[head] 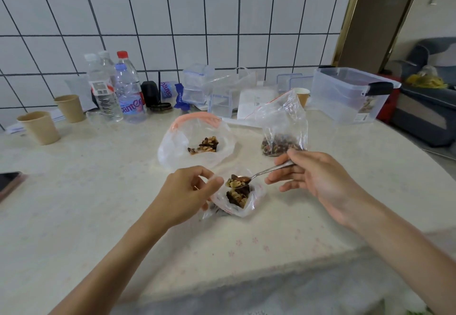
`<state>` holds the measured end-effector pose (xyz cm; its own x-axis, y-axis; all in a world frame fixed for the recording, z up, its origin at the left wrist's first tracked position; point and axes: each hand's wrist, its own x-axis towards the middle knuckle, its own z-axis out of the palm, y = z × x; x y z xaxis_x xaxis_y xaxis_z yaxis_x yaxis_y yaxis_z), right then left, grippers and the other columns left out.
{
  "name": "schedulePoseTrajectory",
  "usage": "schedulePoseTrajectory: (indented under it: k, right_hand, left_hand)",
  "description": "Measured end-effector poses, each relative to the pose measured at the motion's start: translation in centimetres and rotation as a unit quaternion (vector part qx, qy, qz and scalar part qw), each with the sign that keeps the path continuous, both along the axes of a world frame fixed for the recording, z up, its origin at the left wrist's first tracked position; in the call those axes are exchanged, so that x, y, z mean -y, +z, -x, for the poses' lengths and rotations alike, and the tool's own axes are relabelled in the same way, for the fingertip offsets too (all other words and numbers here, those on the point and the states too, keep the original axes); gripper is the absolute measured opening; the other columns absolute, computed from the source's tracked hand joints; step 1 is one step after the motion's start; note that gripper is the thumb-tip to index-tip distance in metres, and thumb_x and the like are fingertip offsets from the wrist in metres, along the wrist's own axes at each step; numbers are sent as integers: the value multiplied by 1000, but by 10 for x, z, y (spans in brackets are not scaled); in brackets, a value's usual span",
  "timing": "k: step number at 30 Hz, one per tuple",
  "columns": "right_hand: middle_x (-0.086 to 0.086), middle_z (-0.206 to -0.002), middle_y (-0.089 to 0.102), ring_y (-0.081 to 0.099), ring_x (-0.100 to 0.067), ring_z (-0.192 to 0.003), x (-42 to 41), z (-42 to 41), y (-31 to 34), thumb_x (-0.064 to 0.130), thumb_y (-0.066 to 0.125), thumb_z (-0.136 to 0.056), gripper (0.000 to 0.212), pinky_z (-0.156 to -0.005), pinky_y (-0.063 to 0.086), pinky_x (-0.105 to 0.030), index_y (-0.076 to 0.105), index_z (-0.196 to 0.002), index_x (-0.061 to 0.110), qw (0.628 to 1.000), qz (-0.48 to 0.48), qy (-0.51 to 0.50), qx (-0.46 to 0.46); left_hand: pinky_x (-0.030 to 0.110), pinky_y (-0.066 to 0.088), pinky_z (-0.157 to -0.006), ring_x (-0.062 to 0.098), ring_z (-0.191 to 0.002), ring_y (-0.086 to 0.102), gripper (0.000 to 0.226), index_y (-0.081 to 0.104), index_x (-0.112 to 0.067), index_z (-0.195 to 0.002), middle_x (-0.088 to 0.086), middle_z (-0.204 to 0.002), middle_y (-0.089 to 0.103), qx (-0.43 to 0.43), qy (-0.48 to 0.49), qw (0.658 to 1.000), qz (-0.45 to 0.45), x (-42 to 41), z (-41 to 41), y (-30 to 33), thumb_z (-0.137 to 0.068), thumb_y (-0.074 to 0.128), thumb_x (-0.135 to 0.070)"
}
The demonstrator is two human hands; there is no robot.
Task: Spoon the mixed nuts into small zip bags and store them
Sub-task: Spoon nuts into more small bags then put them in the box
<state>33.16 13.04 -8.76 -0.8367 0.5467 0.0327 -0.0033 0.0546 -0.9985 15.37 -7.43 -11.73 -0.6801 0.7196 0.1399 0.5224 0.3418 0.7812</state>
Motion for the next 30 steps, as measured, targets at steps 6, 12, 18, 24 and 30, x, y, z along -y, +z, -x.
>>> schedulePoseTrajectory:
  k: [6,12,18,24,30]
  right_hand:
    - [0,-91,80,76,-14,-93,17,1,-5,29,47,-108,32,-80,57,-32,74,-103,13,975,-214,62,-18]
    - [13,-102,75,69,-10,-101,25,-8,-5,35,49,-107,30,-88,51,-28,75,-112,20,889,-436,135,-30]
    - [5,-96,79,73,-16,-97,15,-1,-11,30,47,-109,29,-85,56,-34,74,-106,20,952,-289,81,-63]
    - [-22,-84,77,76,-38,-86,4,20,-5,32,45,-110,40,-66,59,-37,69,-97,2,995,0,-29,-92]
    - [-18,-85,77,77,-34,-88,4,51,-2,33,43,-110,38,-61,58,-34,67,-97,7,989,107,-49,-93]
  left_hand:
    - [26,51,-60,11,-56,68,17,74,-25,-90,-1,-65,71,11,16,998,-56,-7,-4,12,-97,69,-39]
    - [23,52,-59,5,-53,66,17,74,-27,-90,-1,-66,71,-27,26,999,-31,-2,4,16,-97,68,-41]
    - [26,53,-60,10,-56,68,22,75,-27,-91,-4,-67,72,-11,20,999,-35,7,7,12,-95,67,-47]
    - [27,50,-58,7,-54,62,44,75,-30,-84,-7,-63,67,21,39,998,-54,17,13,10,-89,56,-69]
    - [30,40,-59,9,-65,55,50,63,-26,-94,-7,-76,61,-163,224,957,-86,15,46,13,-83,55,-75]
